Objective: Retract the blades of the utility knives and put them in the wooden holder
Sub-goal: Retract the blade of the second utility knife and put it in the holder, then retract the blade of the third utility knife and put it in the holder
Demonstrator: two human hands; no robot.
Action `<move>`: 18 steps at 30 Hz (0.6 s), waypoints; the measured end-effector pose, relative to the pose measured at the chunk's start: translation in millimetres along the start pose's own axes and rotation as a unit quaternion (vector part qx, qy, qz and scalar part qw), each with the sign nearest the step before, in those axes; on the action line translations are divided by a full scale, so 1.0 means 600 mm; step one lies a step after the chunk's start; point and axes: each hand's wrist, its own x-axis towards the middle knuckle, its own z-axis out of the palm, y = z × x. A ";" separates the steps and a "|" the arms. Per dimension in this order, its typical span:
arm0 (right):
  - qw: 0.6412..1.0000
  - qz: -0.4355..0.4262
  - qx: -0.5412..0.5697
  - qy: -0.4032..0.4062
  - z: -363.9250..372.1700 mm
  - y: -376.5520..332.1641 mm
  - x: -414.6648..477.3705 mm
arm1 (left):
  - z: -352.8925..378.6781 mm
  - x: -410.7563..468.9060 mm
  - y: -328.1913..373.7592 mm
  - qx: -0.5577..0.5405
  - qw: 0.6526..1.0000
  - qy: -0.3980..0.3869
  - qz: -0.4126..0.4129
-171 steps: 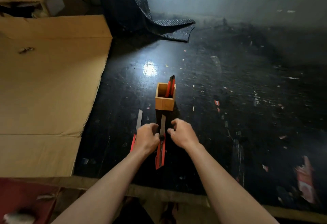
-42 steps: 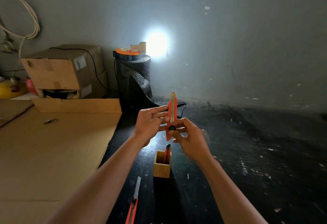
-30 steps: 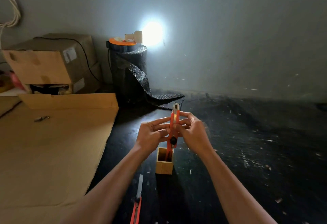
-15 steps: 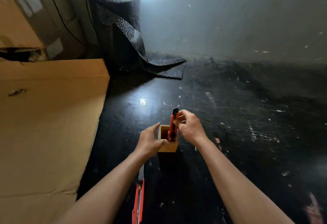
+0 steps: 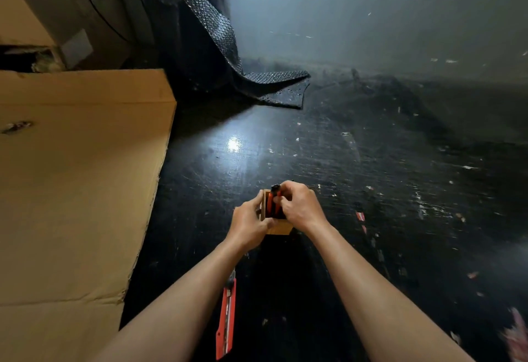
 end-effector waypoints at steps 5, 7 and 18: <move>1.000 -0.002 0.010 0.015 0.006 -0.006 -0.002 | 0.005 0.003 -0.005 -0.009 1.000 0.010 0.003; 0.999 -0.007 0.017 0.027 0.002 -0.009 -0.005 | 0.006 0.002 -0.005 -0.004 1.000 0.014 0.004; 0.994 -0.068 -0.039 0.080 -0.026 -0.034 -0.076 | -0.015 -0.059 0.008 0.012 0.996 0.085 0.008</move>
